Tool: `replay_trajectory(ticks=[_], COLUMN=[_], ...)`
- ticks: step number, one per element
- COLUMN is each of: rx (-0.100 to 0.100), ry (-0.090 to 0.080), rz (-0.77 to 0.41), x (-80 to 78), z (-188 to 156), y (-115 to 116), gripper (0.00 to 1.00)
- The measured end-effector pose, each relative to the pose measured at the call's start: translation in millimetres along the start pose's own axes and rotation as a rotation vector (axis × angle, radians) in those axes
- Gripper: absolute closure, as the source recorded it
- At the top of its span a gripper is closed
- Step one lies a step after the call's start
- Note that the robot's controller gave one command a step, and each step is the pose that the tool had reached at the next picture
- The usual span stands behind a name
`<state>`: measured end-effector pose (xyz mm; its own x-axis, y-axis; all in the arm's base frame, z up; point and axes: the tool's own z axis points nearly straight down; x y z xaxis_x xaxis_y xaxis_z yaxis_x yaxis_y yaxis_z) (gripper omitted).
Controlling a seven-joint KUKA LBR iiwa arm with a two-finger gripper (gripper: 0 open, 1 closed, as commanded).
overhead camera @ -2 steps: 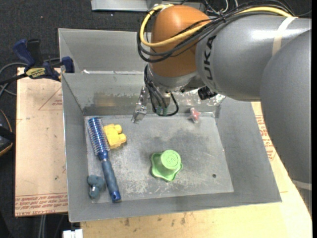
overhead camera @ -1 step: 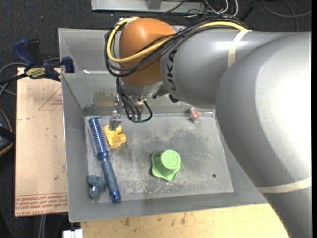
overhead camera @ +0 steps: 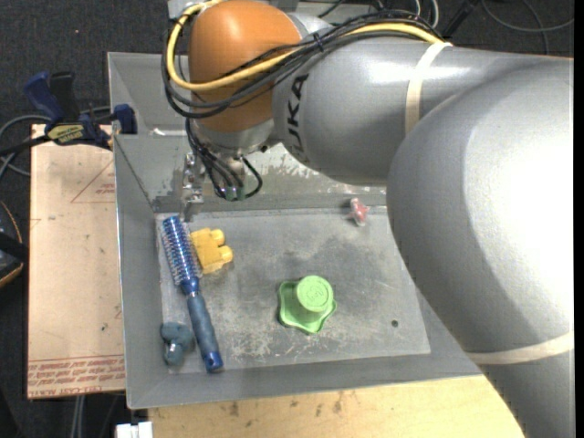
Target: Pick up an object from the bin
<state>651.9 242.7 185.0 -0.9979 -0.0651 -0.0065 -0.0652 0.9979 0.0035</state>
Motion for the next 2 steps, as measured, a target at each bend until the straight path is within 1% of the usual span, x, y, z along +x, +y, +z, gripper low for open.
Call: replay_trajectory(ticks=[1, 2], rx=[0.002, 0.000], ry=[0.002, -0.003], rz=[0.001, 0.019], x=[0.3, 23.1], z=[1, 91], y=[-1, 0], gripper=[0.00, 0.00])
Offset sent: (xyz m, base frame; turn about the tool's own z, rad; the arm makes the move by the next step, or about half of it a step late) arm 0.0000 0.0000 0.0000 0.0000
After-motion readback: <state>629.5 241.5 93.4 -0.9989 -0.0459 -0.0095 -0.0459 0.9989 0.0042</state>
